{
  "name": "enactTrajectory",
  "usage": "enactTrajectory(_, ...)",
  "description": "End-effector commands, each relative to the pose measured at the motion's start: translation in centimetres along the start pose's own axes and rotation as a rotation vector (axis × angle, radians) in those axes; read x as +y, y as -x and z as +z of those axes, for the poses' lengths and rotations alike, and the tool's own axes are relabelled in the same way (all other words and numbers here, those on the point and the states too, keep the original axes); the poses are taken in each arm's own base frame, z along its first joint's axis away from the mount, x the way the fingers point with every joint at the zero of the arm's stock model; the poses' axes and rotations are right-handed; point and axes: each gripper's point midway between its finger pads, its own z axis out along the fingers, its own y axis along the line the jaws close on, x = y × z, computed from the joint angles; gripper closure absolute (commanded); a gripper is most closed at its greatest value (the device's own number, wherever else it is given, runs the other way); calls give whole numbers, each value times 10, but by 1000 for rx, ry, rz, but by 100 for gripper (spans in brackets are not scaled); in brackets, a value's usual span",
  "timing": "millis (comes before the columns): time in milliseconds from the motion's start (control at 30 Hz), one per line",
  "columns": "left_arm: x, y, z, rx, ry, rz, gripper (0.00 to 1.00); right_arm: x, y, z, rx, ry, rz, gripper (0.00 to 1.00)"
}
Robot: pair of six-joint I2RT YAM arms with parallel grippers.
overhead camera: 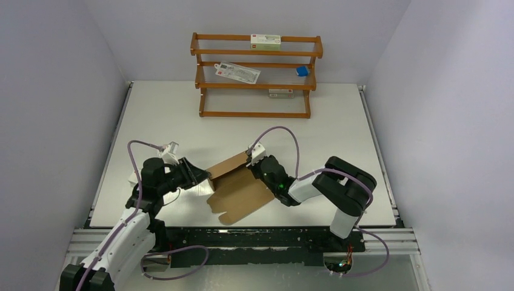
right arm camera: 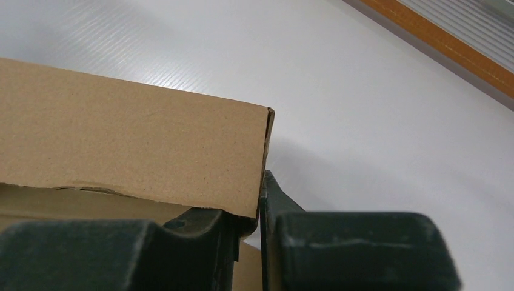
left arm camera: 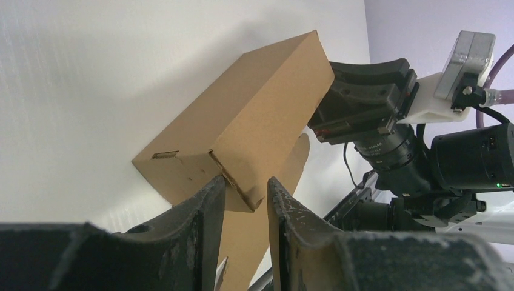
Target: Fold the paper box
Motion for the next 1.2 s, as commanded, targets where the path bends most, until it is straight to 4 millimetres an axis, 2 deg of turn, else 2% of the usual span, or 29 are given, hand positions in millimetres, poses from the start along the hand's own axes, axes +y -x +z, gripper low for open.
enactTrajectory(0, -13, -8, -5, 39, -62, 0, 63, 8, -6, 4, 6, -7, 14, 87)
enactTrajectory(167, -14, -8, -6, 43, -57, 2, 63, 7, -12, 4, 20, -22, 15, 98)
enactTrajectory(300, -13, -3, -8, 52, -20, 55, 62, 11, -12, 0, 3, 20, -23, 99)
enactTrajectory(400, -16, 20, -13, 2, 58, 116, 57, 16, -14, -4, 2, 62, -54, 99)
enactTrajectory(567, -33, 65, -21, -126, 122, 177, 43, 27, -16, -8, -3, 140, -84, 98)
enactTrajectory(667, -44, 77, -15, -124, 102, 203, 36, 35, -17, -9, -3, 190, -102, 97)
enactTrajectory(900, -46, 61, 24, 6, -16, 169, 31, 52, -16, -9, -5, 281, -103, 96)
enactTrajectory(1167, -55, 26, 68, 104, -56, 181, 28, 63, -15, -11, -15, 339, -95, 94)
